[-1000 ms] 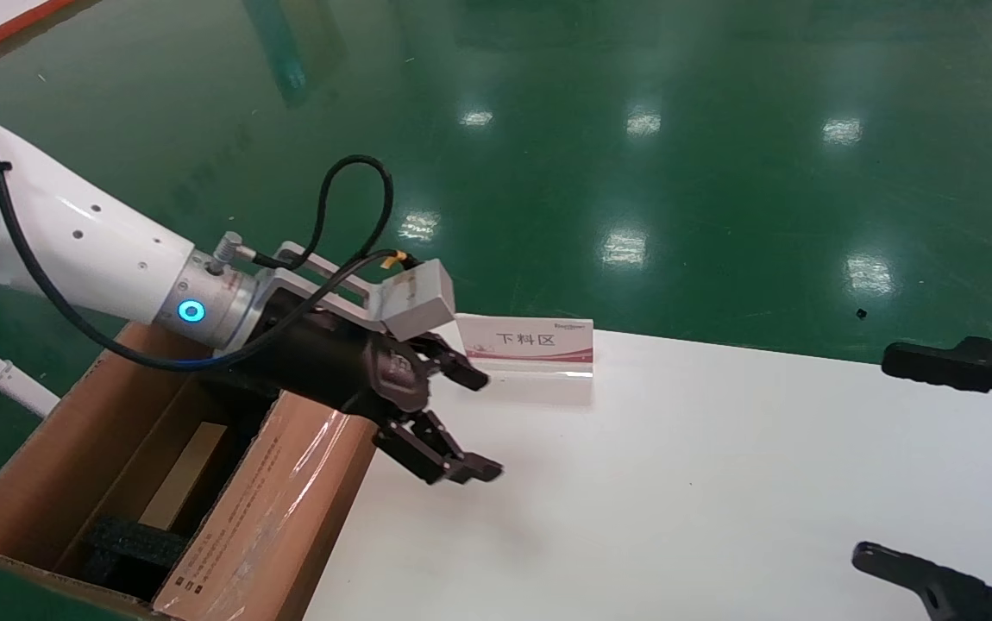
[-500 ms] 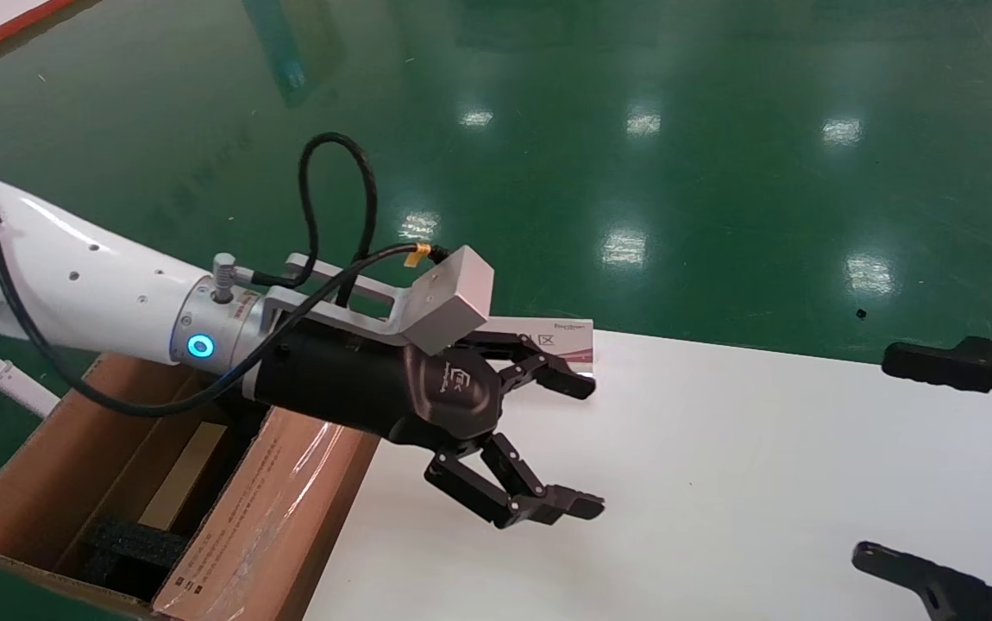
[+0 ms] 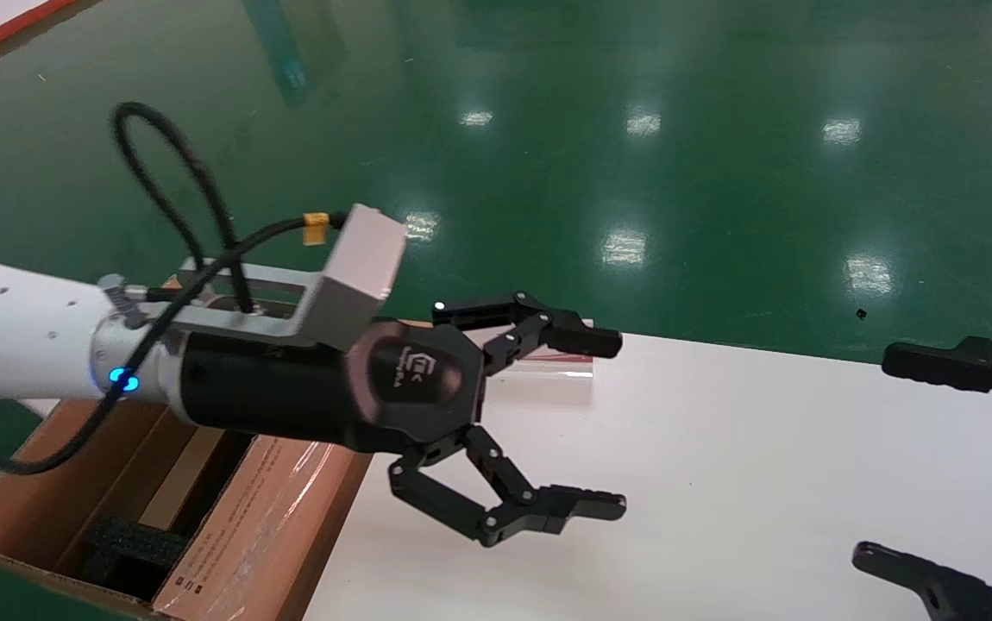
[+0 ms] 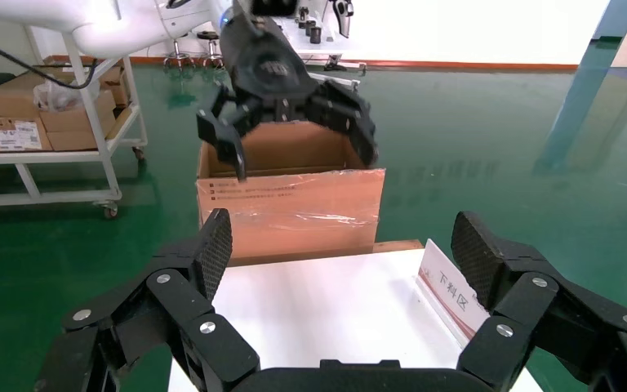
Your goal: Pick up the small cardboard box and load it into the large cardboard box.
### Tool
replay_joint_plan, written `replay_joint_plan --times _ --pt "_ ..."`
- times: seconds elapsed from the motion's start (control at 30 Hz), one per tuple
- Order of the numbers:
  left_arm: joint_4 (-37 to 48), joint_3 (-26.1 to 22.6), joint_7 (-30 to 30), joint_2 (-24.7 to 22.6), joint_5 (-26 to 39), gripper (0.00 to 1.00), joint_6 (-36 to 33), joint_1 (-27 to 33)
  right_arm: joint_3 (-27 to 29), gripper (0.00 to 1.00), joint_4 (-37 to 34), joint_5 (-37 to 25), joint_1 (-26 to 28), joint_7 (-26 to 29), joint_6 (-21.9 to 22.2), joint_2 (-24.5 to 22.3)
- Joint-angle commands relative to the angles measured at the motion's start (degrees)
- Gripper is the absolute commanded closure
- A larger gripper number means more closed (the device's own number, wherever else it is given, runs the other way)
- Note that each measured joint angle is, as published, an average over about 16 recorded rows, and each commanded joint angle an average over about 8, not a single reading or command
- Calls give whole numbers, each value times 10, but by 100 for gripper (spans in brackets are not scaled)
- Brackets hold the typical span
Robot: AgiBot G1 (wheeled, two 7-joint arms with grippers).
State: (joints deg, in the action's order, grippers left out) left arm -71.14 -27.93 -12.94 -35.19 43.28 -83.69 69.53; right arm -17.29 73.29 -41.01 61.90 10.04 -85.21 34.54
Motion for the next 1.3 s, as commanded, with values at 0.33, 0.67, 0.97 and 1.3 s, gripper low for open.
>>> replay_joint_plan --times 0.33,0.67,0.97,1.3 --pt "-30 150 25 2 -18 0 -25 -100 0 100 0 0 0 0 0 0" --pt "-28 137 24 2 -18 0 -23 -92 0 100 0 0 0 0 0 0" --pt "-25 125 22 2 -16 0 -21 -84 0 100 0 0 0 0 0 0" --pt "-24 120 22 2 -15 0 -20 -80 0 100 0 0 0 0 0 0"
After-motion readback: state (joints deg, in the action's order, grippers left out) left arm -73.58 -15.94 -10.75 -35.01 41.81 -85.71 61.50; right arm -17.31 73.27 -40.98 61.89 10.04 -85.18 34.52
